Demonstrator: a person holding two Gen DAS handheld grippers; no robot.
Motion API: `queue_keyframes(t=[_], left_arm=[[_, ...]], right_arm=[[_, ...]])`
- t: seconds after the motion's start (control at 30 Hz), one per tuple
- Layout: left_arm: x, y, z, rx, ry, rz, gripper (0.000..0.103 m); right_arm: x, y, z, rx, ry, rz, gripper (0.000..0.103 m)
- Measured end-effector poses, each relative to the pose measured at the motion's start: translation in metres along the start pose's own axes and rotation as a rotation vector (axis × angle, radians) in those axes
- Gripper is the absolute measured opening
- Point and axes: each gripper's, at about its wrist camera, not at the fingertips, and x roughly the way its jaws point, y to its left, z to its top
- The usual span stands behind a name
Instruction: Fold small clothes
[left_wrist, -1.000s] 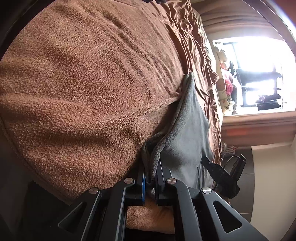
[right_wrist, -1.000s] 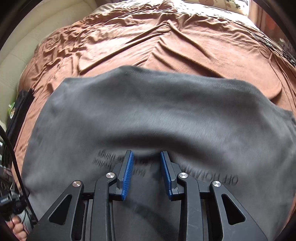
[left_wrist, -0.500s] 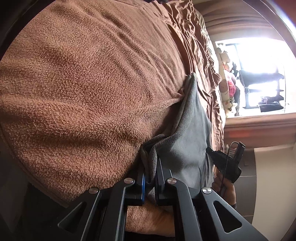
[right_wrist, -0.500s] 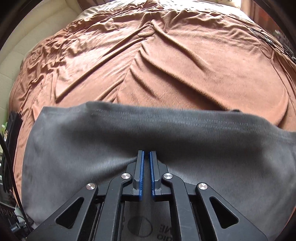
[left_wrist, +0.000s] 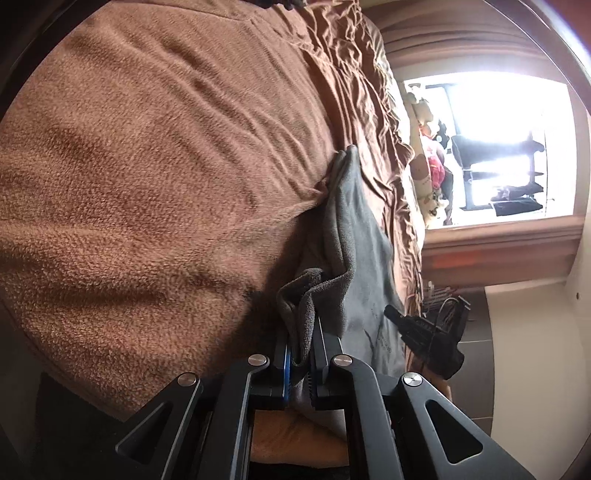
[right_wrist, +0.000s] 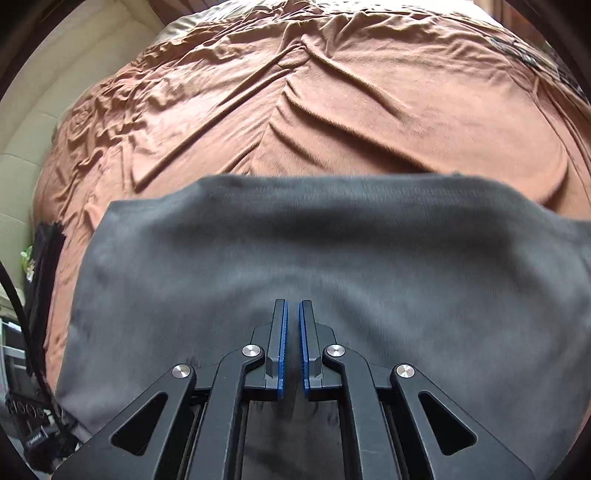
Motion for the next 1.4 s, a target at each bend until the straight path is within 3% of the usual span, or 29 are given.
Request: queue_keyframes(t=[0.6, 1.07, 1.4], left_arm=[[-0.001, -0.092, 0.009, 0.128, 0.033, -0.268, 0.006], [0.027, -0.165, 0.006, 0.238, 0.092, -0.318, 0.006], [0.058, -0.202, -0.018, 0.316, 0.181, -0.329, 0.006]], right_arm=[[-0.067, -0.018, -0.115, -0.043, 0.020, 0.143, 0.003], [-0.075, -0.020, -0.170, -0.056, 0.017, 0.231, 0.003], [-0.089, -0.037, -0.176, -0.033, -0.018, 0.282, 0.003]])
